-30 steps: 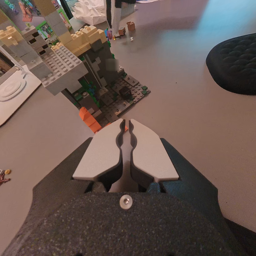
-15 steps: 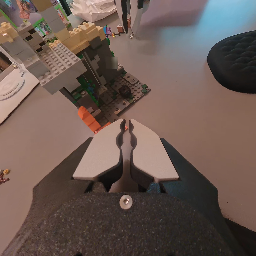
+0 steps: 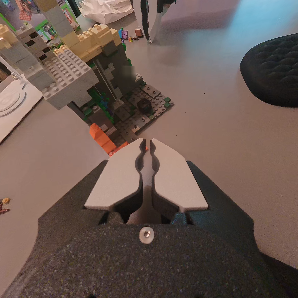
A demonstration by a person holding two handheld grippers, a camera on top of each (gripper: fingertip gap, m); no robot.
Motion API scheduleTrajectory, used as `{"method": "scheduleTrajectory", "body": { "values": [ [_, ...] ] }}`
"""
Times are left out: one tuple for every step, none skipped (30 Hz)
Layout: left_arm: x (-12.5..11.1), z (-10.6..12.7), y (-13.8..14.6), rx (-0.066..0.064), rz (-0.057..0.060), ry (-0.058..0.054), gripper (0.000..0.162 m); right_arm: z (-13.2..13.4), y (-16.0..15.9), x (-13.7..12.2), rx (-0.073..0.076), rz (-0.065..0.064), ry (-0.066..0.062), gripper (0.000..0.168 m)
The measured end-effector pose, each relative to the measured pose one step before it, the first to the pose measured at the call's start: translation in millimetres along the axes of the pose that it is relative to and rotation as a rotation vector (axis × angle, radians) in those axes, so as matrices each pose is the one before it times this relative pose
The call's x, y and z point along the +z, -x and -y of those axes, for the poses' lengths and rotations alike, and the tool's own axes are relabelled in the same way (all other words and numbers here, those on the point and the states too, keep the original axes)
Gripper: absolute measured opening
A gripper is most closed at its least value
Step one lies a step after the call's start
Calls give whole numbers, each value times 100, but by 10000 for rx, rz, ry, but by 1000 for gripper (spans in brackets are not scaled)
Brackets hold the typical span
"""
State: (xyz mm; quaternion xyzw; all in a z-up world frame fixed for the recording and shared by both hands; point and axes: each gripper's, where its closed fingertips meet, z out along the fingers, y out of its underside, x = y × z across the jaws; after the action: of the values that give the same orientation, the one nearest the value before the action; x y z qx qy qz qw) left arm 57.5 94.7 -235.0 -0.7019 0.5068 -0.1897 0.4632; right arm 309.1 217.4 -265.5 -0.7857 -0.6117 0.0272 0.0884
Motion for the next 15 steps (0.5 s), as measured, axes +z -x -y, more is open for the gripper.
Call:
{"method": "scheduleTrajectory", "body": {
  "values": [
    [5, 2, 2, -7, -1, -1, 4, -137, 49, 62, 14, 5, 70, 9],
    [2, -5, 4, -4, -2, 4, 4, -86, 54, 65, -4, 11, 39, 9],
    [8, -10, -5, 3, -1, 5, 4, -27, 17, 23, -39, -2, 0, 8],
    [11, -7, -14, 10, -1, 6, 4, -15, 15, -3, -47, -5, -7, 8],
    [11, -5, -11, 12, 0, 5, 4, -9, 44, -1, -9, 33, -2, 8],
    [3, -11, -6, 10, 2, 6, 4, -2, 106, 11, 46, 88, 0, 6],
    [9, -9, -3, 5, 0, 5, 4, -1, 76, 9, 65, 92, 9, 4],
    [1, 1, 1, -2, 2, -1, 4, -8, 27, 5, 45, 64, 14, 3],
    [-9, 10, 7, -5, 3, -5, 4, -11, 23, 4, 27, 57, 13, 3],
    [-7, 12, 8, -4, 3, -7, 4, -17, 15, -3, 23, 57, 4, 3],
    [-7, 2, 12, -1, 4, -10, 4, 10, 8, -3, 22, 50, -8, 3],
    [-1, 15, 2, -3, 1, -5, 4, -15, -9, 2, 18, 36, -6, 2],
    [-2, -3, 7, -6, -2, -1, 4, -39, -23, -28, 22, 10, 4, 2],
    [7, -2, 2, -6, -9, 3, 4, -44, -25, -85, 48, 8, -5, 2],
    [11, -13, -12, 0, -11, 8, 4, -4, 14, -160, 100, 49, -44, 2]
  ]
}}
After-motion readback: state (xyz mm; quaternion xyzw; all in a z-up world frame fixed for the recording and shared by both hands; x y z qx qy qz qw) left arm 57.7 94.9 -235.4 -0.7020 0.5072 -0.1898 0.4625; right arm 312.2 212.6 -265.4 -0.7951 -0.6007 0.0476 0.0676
